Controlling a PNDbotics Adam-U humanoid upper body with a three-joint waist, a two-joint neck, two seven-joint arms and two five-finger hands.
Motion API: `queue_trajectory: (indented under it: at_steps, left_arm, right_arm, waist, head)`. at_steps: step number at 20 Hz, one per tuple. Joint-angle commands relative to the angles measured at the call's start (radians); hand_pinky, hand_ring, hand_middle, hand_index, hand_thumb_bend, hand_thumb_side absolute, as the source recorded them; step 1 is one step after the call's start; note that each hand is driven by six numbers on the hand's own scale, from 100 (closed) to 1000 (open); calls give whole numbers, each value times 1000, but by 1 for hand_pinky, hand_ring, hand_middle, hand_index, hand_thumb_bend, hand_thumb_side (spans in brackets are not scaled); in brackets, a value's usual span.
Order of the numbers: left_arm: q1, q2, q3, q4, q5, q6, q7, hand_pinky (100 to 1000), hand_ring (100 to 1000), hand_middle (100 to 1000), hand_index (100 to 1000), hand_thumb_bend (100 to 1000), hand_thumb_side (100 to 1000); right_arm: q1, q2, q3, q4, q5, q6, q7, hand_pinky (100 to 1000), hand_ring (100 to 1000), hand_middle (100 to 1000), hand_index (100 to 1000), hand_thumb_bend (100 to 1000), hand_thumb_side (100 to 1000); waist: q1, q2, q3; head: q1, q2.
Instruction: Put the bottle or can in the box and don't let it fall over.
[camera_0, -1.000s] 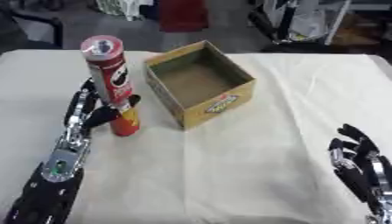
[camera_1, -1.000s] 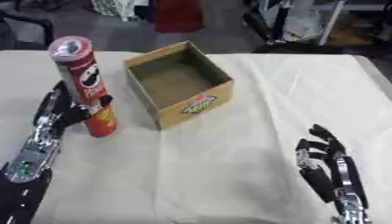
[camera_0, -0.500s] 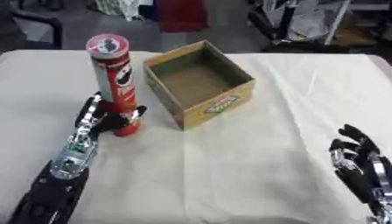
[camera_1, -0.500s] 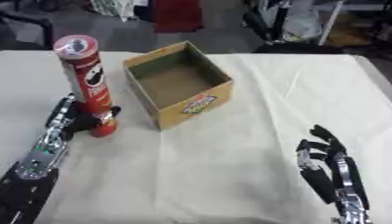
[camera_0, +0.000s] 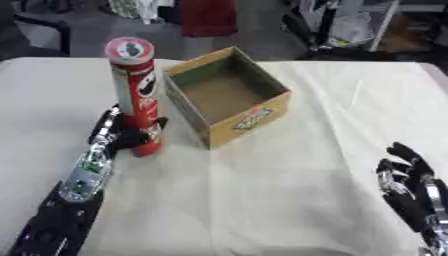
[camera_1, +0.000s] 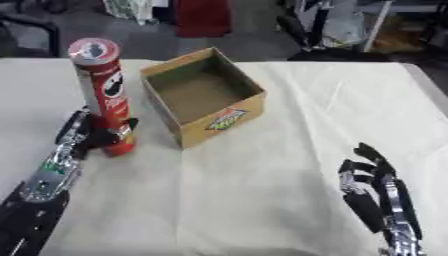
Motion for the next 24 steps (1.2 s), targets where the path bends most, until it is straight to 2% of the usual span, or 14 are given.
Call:
queue_trajectory:
  at_steps: [1,5,11,13,14,15,16,17,18,19,21,24]
  left_arm:
    - [-61,45,-13,-44,27,-7,-5,1000,900,349,476,314,100]
    - [-179,71,-43,-21,33,-5,-18,1000,896,356,483,319,100]
    - [-402,44,-75,194,13,-32,-68,1000,899,369,496,340,100]
    - [-444,24,-77,275,-7,-49,-90,1000,904,387,514,376,100]
    - [-459,15,-74,316,-20,-57,-96,1000,906,397,525,446,100]
    - [-472,6,-71,356,-36,-65,-99,1000,906,403,529,467,100]
    - [-481,-1,-68,390,-55,-74,-99,1000,914,446,572,537,100]
    - [-488,-8,-67,419,-77,-84,-98,1000,919,464,592,575,141]
    - [-492,-15,-63,441,-92,-95,-96,1000,937,551,674,665,228]
    - [-495,-20,-64,459,-110,-106,-94,1000,947,594,707,716,275]
    - [-495,-25,-71,476,-155,-128,-95,1000,991,796,853,853,437]
    - [-484,-27,-75,477,-219,-156,-91,1000,1000,936,965,998,641]
  right_arm:
    - [-12,-14,3,-10,-4,-4,5,690,773,839,921,100,559]
    - [-11,-14,10,-9,-5,-5,11,690,773,838,921,100,559]
    - [-17,-8,29,-8,-13,-10,30,690,773,838,921,100,559]
    - [-21,-5,35,-8,-15,-12,35,690,773,838,921,100,558]
    - [-24,-3,37,-8,-16,-12,38,690,773,838,921,100,557]
    - [-26,-1,39,-9,-18,-13,40,690,773,838,921,100,557]
    - [-28,0,40,-9,-19,-13,41,690,773,838,921,100,556]
    - [-29,1,40,-9,-20,-13,42,690,773,837,921,100,556]
    - [-30,1,40,-9,-20,-13,42,690,773,837,921,100,557]
    - [-30,1,40,-9,-21,-13,42,690,773,837,921,100,557]
    - [-31,2,41,-9,-21,-14,44,690,773,837,921,100,557]
    - [-30,2,39,-9,-20,-14,43,690,773,837,921,100,556]
  waist:
    - [1,-13,-4]
    - [0,-16,-18]
    - [-7,-19,-60]
    - [-9,-18,-73]
    - [-11,-17,-79]
    - [-12,-17,-84]
    - [-13,-17,-88]
    - [-13,-17,-90]
    - [-13,-17,-92]
    - [-13,-17,-92]
    - [-13,-17,-92]
    - [-14,-17,-89]
  head:
    - [7,-6]
    - [19,-4]
    - [54,-6]
    - [64,-7]
    - [67,-7]
    - [69,-8]
    - [70,-9]
    - [72,-10]
    - [72,-10]
    - [73,-11]
    - [72,-11]
    - [69,-11]
